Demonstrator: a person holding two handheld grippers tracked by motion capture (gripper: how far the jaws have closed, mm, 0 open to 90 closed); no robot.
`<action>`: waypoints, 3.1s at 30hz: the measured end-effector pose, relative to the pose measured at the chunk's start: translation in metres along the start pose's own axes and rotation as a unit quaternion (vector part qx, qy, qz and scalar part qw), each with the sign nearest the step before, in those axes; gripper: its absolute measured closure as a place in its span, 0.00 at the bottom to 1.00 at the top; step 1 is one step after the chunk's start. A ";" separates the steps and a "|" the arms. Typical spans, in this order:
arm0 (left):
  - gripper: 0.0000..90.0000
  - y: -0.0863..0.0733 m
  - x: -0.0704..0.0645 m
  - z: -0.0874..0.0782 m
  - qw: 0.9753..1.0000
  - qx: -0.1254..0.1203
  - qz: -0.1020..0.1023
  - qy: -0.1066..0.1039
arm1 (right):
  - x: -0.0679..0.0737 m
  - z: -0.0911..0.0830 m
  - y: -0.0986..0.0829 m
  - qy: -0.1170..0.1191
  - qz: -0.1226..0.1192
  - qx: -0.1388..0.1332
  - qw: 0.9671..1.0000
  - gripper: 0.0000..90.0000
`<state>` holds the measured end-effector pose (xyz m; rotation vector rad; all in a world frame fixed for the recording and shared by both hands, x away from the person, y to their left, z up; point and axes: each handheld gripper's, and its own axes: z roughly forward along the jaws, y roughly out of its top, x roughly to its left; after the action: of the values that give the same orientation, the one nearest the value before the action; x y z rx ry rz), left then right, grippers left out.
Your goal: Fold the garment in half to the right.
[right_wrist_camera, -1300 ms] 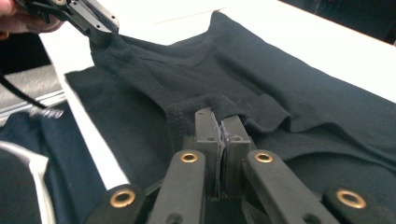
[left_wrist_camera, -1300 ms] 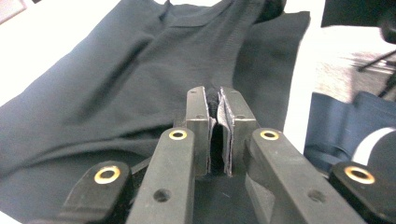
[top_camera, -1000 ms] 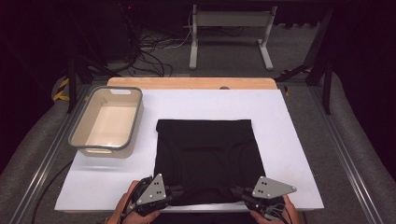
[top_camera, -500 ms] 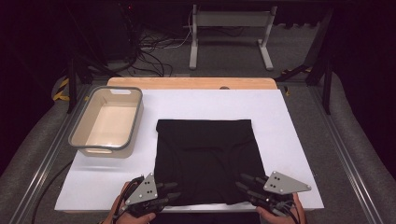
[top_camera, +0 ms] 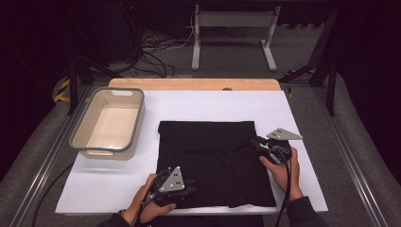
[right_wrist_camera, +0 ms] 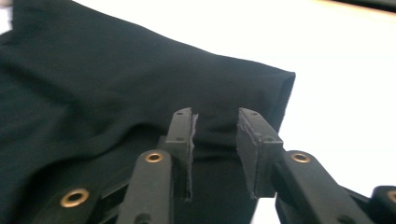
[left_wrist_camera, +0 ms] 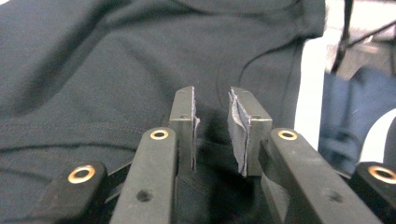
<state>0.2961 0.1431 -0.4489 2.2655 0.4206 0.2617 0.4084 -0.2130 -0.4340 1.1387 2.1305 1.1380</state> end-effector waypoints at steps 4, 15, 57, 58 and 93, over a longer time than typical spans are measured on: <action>0.81 -0.005 0.003 0.009 1.000 0.024 -0.002 -0.006 | -0.016 0.031 0.002 -0.023 0.018 0.026 0.999 0.66; 0.81 -0.011 0.004 0.011 1.000 0.013 -0.001 -0.011 | -0.035 0.049 0.005 -0.060 0.033 0.058 0.996 0.87; 0.56 -0.017 0.086 -0.021 0.972 -0.025 -0.104 0.211 | -0.036 0.084 0.031 -0.078 -0.018 0.073 0.994 0.99; 0.56 -0.017 0.086 -0.021 0.972 -0.025 -0.104 0.211 | -0.036 0.084 0.031 -0.078 -0.018 0.073 0.994 0.99; 0.22 0.019 0.183 0.029 0.948 0.020 -0.201 0.244 | -0.061 0.069 0.035 -0.046 0.015 0.068 0.997 0.95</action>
<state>0.4785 0.1808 -0.4441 2.0766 1.1383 0.6057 0.5064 -0.2221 -0.4409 1.2613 2.1534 0.9467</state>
